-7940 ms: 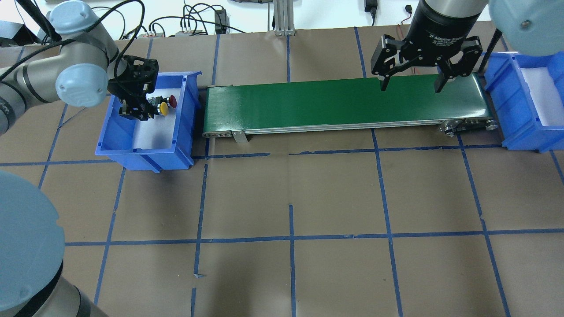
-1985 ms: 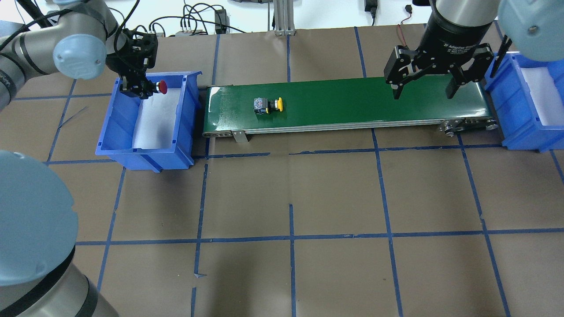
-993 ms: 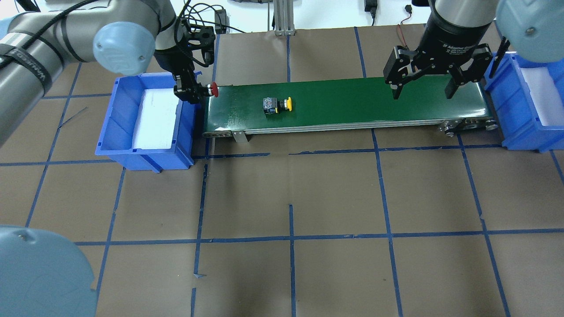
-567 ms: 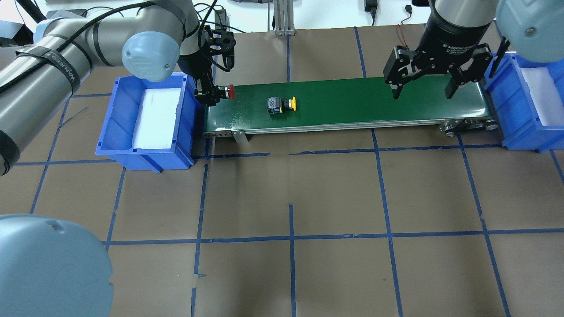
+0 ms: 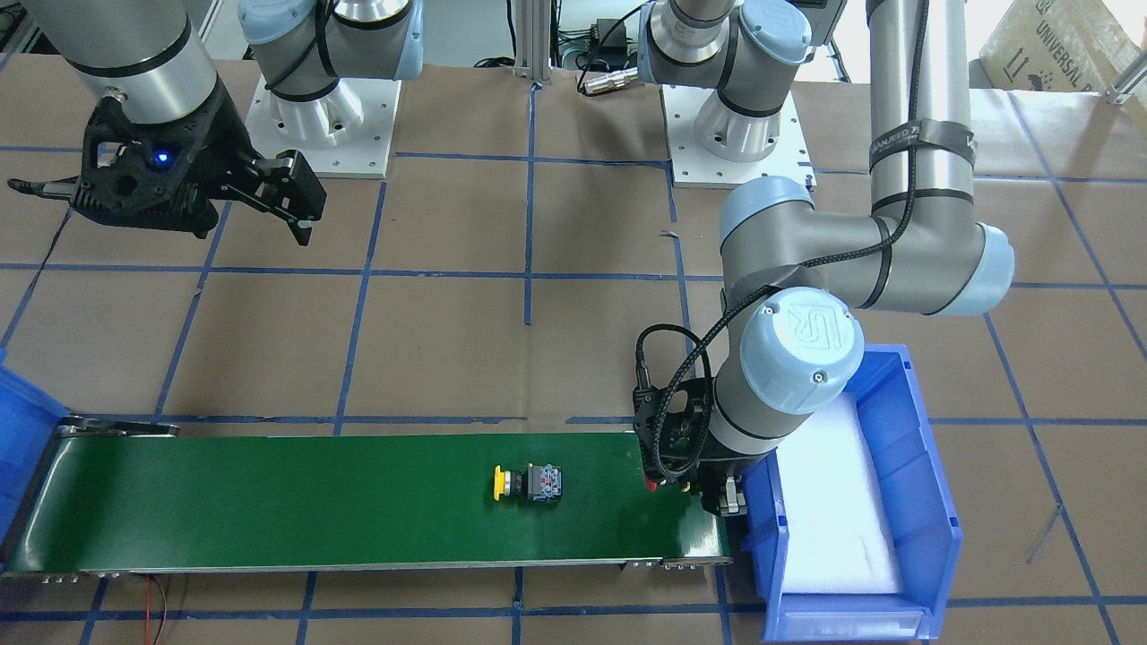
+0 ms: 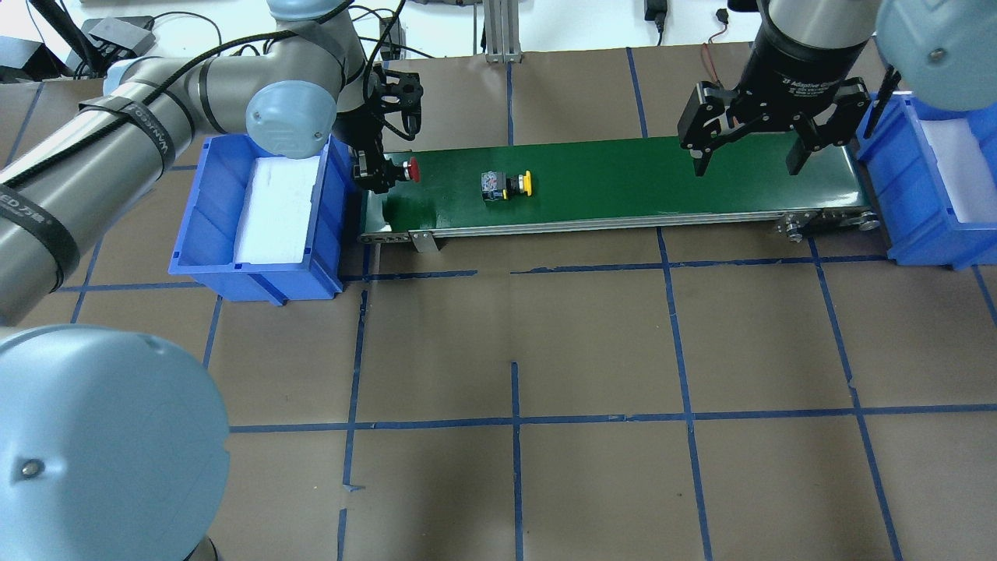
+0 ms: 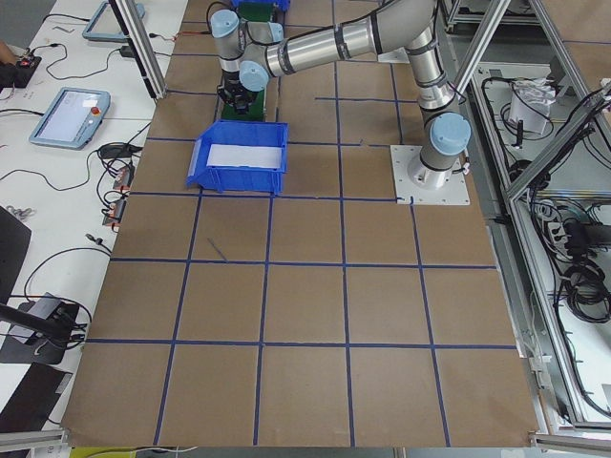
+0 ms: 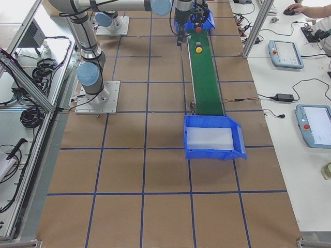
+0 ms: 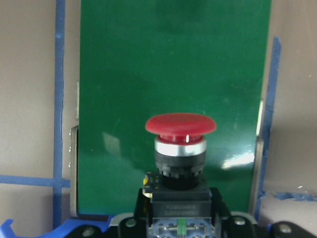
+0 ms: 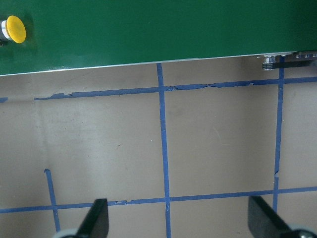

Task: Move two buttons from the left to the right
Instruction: 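Place the red button on the conveyor belt and release it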

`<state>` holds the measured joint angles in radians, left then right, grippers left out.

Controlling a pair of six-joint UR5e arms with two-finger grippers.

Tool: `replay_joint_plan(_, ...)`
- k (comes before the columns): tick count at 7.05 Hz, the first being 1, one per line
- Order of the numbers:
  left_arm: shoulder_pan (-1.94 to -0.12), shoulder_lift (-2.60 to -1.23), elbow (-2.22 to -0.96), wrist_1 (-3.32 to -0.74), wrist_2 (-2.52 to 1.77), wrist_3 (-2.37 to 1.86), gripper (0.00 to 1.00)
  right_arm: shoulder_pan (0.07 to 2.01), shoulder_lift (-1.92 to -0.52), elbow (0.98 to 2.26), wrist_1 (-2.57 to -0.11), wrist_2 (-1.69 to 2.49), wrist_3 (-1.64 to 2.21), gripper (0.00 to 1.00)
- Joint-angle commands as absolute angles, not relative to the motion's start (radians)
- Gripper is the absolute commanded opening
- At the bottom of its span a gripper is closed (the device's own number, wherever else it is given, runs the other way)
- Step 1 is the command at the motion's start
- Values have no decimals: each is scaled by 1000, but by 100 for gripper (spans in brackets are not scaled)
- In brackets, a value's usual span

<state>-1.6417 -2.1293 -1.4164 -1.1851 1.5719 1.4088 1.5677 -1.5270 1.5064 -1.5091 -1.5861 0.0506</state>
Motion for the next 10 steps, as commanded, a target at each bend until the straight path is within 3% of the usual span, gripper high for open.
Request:
replay_joint_plan(1,-1641,-2148,-1423,-1163,1572,1408,28,1568,-1528,1506,-1509,-1586,51,100)
replay_joint_plan(2,-1640,-2151,-1428,-1161,1572,1410,28,1568,-1528,1506,-1509,-1586,51,100)
replay_joint_plan(3,-1640,-2154,-1427,-1160,1572,1408,38,1568,-1526,1506,-1509,-1586,51,100)
replay_joint_plan(4,-1640,-2157,-1431,-1160,1572,1408,99,1568,-1526,1508,-1509,-1586,51,100)
replay_joint_plan(7,-1644,-2123,-1419,-1175,1572,1393,100,1568,-1526,1506,-1509,-1586,51,100)
replay_joint_plan(10,-1651,-1825,-1414,-1482,1565,1332,100,1566,-1525,1508,-1509,-1586,51,100)
